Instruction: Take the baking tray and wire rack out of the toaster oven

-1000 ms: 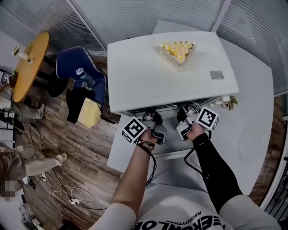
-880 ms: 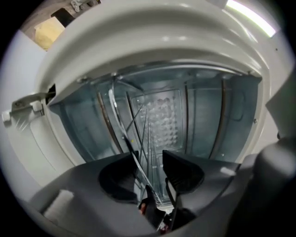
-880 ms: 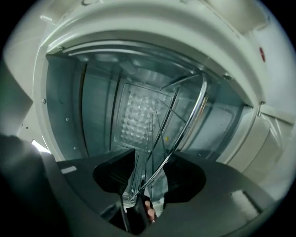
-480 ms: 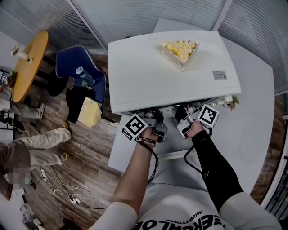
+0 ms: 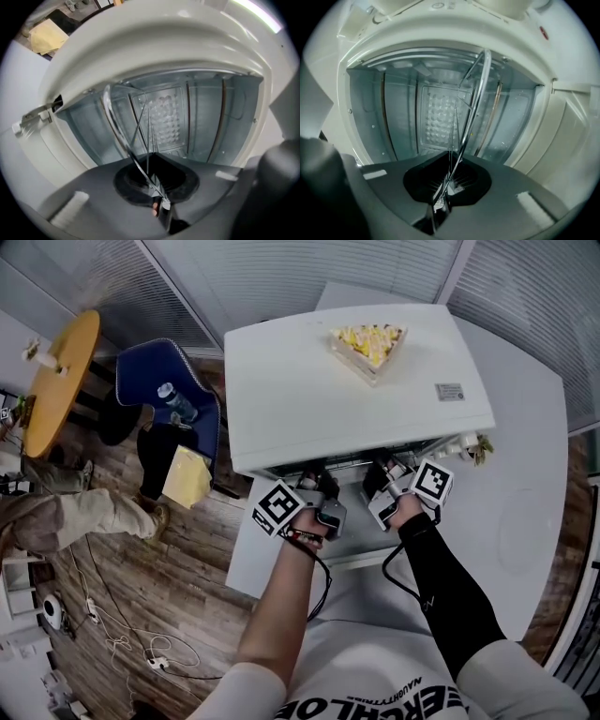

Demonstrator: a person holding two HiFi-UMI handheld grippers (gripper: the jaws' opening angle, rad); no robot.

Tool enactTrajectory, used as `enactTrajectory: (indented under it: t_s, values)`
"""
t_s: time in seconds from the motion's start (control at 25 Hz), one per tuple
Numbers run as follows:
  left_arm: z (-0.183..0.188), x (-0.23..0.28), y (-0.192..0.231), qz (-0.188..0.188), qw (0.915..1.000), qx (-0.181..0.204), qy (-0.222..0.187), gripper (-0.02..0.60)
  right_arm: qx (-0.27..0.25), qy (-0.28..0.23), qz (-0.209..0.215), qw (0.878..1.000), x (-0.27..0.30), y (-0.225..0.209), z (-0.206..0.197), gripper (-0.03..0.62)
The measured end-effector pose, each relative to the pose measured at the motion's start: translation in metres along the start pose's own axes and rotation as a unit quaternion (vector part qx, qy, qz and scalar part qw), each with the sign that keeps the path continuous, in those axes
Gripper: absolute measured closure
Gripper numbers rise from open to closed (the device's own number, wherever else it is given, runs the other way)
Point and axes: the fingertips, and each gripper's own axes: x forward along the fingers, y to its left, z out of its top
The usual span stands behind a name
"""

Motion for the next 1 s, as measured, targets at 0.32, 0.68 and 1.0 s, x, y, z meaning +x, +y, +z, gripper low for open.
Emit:
enactTrajectory:
  t_s: [0.32, 0.68, 1.0]
  values:
    - [-0.014, -0.022, -0.007, -0.003, 0.9999, -0.004, 0.009, 0.520, -0.003, 0.004, -0.004, 1.000, -0.024, 0.006, -0.013, 0.585]
    - [-0.026, -0.036, -0.004, -0.003, 0.9998, -0.002, 0.021, 0.520, -0.001, 0.006, -0.003, 1.000, -0.039, 0.003, -0.024, 0.585]
    - [-0.036, -0.049, -0.006, -0.012, 0.9996, 0.003, 0.026, 0.519, 0.003, 0.013, -0.003, 1.000, -0.052, 0.004, -0.033, 0.585]
